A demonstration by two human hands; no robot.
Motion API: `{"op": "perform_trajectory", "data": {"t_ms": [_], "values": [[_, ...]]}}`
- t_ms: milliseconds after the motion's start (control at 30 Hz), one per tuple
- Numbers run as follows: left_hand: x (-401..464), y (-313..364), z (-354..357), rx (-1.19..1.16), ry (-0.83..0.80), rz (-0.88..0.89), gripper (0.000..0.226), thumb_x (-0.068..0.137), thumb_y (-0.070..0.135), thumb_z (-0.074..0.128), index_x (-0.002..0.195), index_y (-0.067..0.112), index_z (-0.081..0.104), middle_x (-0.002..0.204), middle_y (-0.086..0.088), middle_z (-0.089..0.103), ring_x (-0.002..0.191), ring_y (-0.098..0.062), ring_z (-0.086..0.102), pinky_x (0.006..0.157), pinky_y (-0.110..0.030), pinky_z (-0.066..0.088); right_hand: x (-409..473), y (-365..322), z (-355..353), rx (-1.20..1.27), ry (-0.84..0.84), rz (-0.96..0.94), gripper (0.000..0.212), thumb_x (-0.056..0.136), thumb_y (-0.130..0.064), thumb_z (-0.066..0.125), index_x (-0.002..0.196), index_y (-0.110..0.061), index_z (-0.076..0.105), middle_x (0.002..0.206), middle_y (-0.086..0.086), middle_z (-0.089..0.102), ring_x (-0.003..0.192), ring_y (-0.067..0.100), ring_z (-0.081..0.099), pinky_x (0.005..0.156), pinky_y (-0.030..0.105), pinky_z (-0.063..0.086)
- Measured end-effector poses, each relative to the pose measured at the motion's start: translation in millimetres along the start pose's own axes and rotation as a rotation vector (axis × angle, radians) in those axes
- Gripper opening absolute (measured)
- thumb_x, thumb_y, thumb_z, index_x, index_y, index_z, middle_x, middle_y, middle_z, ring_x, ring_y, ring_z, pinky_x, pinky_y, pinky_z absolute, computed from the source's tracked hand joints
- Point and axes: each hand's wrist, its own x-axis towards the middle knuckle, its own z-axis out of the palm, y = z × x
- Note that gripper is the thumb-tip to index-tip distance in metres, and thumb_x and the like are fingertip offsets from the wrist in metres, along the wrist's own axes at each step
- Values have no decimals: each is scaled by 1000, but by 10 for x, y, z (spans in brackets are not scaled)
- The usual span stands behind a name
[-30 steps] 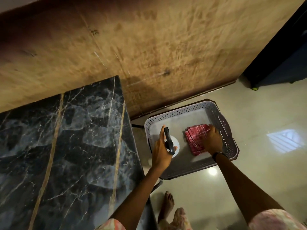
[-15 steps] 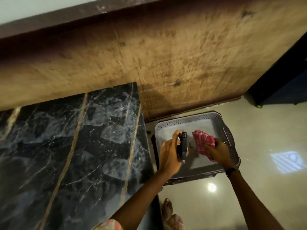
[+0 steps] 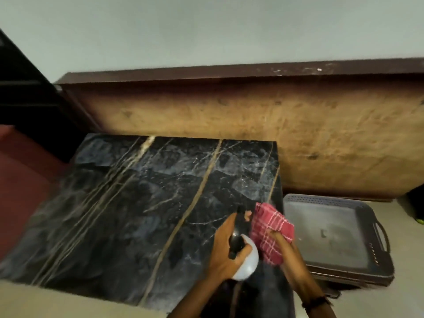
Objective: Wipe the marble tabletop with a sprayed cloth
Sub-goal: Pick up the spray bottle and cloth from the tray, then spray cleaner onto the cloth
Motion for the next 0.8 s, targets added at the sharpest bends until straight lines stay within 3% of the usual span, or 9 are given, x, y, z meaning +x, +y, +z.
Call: {"op": "perform_trajectory", "data": {"t_ms": [67, 133, 233, 333, 433, 500, 633, 733, 800], "values": [[-184, -131, -495, -20, -14, -26, 54, 70, 12, 62, 123, 16, 56, 96, 9, 70, 98, -3, 63, 91, -29, 49, -79, 279, 434, 77, -44, 69, 38, 80, -34, 64, 114, -17, 65, 101, 12, 74, 92, 30, 71, 74, 39, 55], [-337, -256, -949, -19, -26, -75, 54, 66, 5, 61, 118, 16, 60, 79, 8, 70, 79, -8, 66, 78, -29, 52, -153, 509, 840, 93, -87, 74, 34, 83, -30, 63, 114, -15, 66, 102, 13, 74, 93, 30, 71, 71, 38, 57], [-557, -478, -1652, -17, -42, -162, 48, 65, 2, 60, 112, 6, 61, 94, -9, 70, 87, -24, 67, 79, -34, 54, -277, 793, 1513, 110, -183, 84, 45, 84, -32, 63, 125, -14, 59, 116, 16, 69, 107, 34, 66, 81, 38, 56], [-773, -662, -2236, 7, -53, -220, 37, 64, 5, 60, 99, 16, 62, 91, 3, 68, 84, -2, 64, 75, -16, 48, -347, 1049, 2131, 135, -234, 139, 40, 91, -31, 57, 127, -13, 58, 120, 17, 67, 110, 33, 64, 79, 35, 58], [-963, -877, -2695, 2, -51, -304, 34, 64, 9, 59, 97, 18, 62, 92, -2, 69, 88, -13, 64, 79, -23, 50, -388, 1297, 2650, 132, -256, 183, 37, 95, -29, 51, 127, -11, 57, 120, 17, 66, 110, 33, 64, 78, 34, 58], [-1058, -1017, -2941, 2, -57, -360, 33, 65, 7, 60, 93, 25, 63, 89, 7, 69, 85, -7, 64, 76, -17, 49, -425, 1445, 2936, 131, -266, 203, 38, 95, -29, 52, 126, -9, 59, 120, 18, 66, 110, 33, 64, 80, 35, 58], [-1163, -1211, -3226, 30, -96, -444, 33, 70, -1, 59, 73, 32, 64, 67, 11, 63, 61, -5, 54, 61, -15, 42, -475, 1666, 3312, 186, -218, 244, 47, 91, -37, 54, 126, -7, 58, 119, 20, 66, 112, 35, 63, 97, 49, 49], [-1208, -1306, -3333, 57, -117, -487, 15, 72, 4, 59, 72, 18, 64, 73, -18, 63, 65, -18, 50, 65, -30, 39, -466, 1765, 3465, 234, -190, 221, 55, 87, -45, 54, 128, -7, 56, 122, 21, 64, 115, 37, 59, 106, 55, 40], [-1204, -1347, -3356, 65, -111, -499, 8, 74, 6, 60, 78, 11, 66, 76, -25, 61, 66, -21, 50, 66, -32, 38, -448, 1798, 3510, 281, -190, 206, 56, 90, -49, 49, 127, -8, 57, 124, 22, 62, 116, 39, 58, 108, 58, 36]]}}
